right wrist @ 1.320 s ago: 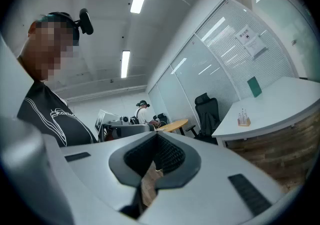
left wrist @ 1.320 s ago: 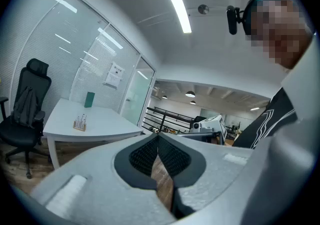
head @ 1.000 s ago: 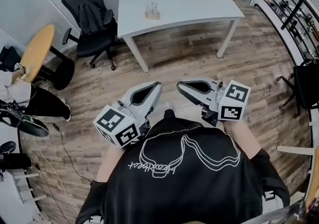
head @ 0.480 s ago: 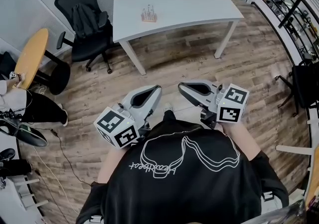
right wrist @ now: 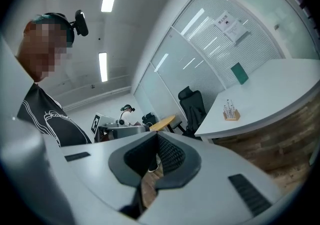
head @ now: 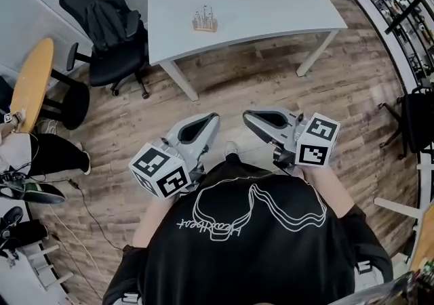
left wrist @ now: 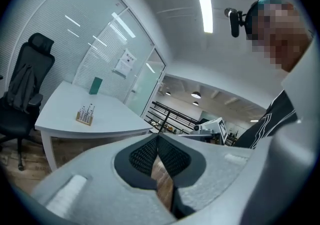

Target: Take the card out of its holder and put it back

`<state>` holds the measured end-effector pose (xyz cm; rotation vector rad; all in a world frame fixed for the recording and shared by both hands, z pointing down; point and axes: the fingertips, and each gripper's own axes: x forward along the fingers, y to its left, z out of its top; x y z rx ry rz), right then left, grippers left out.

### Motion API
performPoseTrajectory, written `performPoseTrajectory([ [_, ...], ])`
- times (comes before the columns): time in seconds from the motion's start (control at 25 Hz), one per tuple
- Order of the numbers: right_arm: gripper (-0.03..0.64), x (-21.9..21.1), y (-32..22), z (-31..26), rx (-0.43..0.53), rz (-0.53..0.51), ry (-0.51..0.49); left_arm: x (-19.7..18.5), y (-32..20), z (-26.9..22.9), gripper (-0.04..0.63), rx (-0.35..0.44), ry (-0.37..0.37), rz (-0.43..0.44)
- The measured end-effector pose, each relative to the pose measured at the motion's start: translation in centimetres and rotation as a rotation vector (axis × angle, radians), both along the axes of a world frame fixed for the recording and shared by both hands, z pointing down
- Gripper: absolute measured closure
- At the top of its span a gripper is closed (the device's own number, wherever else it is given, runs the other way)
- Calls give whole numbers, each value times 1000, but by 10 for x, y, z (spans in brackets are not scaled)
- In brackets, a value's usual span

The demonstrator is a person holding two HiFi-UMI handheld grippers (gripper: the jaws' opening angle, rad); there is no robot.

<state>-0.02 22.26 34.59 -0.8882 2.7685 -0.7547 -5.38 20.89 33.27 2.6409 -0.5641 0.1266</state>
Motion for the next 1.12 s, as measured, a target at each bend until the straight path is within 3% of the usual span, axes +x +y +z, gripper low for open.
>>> performPoseTrajectory([
  [0.32, 609, -1, -110, 21, -78, -13, 4, -4, -113, 29, 581, -102, -4, -30],
  [0.56, 609, -8, -185, 25, -111, -5, 8, -13, -186, 32, 581, -125, -3, -34],
  [0.88, 609, -2, -196, 20, -66, 24, 27, -6, -192, 30, 581, -93, -15, -11],
  [1.12, 609, 14, -214, 29, -58, 24, 82, 4, -214, 42, 581, -144, -24, -58],
])
